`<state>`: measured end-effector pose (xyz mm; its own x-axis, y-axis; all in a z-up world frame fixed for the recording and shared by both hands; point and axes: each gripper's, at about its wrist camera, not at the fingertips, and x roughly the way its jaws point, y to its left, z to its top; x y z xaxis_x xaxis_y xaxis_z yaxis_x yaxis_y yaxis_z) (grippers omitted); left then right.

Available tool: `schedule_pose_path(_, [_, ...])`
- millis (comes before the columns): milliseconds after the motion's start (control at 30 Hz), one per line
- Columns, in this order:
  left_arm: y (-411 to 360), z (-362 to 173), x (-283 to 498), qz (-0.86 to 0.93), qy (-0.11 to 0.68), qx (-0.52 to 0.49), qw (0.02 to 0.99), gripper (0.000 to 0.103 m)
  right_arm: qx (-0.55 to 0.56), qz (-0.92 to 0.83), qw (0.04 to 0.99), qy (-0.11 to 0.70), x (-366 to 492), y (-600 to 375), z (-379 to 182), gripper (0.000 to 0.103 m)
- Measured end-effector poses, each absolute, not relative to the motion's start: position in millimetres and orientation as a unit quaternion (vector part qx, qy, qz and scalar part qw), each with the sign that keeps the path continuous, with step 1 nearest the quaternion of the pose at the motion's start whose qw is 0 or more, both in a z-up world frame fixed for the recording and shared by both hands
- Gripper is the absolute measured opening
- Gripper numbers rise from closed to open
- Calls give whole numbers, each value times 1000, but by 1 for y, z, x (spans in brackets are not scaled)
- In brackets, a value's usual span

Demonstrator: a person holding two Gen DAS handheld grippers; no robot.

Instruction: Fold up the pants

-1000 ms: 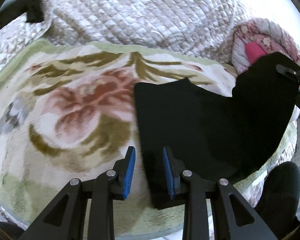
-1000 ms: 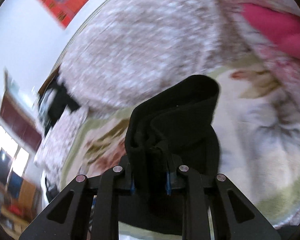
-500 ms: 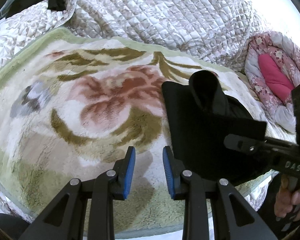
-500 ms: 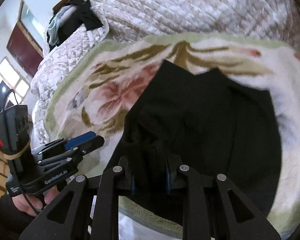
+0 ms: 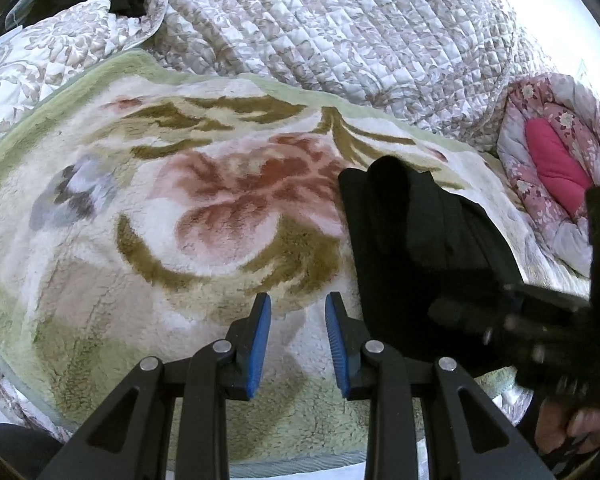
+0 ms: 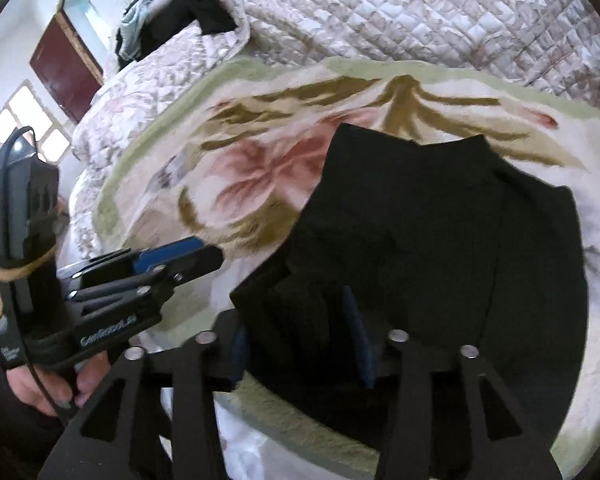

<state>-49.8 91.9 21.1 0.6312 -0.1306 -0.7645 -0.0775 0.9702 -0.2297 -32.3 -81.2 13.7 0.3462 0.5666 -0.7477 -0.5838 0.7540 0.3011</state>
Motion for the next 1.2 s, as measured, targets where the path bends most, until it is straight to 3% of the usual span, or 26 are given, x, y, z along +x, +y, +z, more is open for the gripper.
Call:
schedule_pose_path(200, [95, 27, -52, -9, 424, -120, 898, 30, 54, 405, 819, 403, -46, -111, 48, 53])
schedule_pose_path(367, [91, 33, -49, -16, 418, -117, 901, 30, 100, 337, 850, 393, -40, -154, 43, 52])
schedule_pose_path(433, [87, 38, -48, -23, 415, -114, 902, 30, 110, 301, 853, 413, -34, -170, 29, 38])
schedule_pose_path(467, [84, 40, -47, -28, 414, -113, 903, 30, 113, 291, 851, 422, -33, -175, 23, 23])
schedule_pose_path(500, [81, 42, -46, -32, 412, -112, 904, 30, 117, 279, 849, 433, -32, -179, 16, 21])
schedule_pose_path(600, [70, 47, -41, -56, 412, -111, 903, 31, 104, 269, 839, 461, -29, -182, 1, 21])
schedule_pose_path(700, [57, 45, -34, -74, 420, -111, 898, 39, 88, 288, 834, 462, -29, -180, 1, 22])
schedule_pose_path(833, [37, 48, -20, -93, 418, -97, 898, 39, 72, 326, 823, 460, -33, -174, 4, 23])
schedule_pose_path(1200, [25, 25, 22, -90, 441, -101, 887, 44, 130, 232, 862, 431, -8, -231, 15, 23])
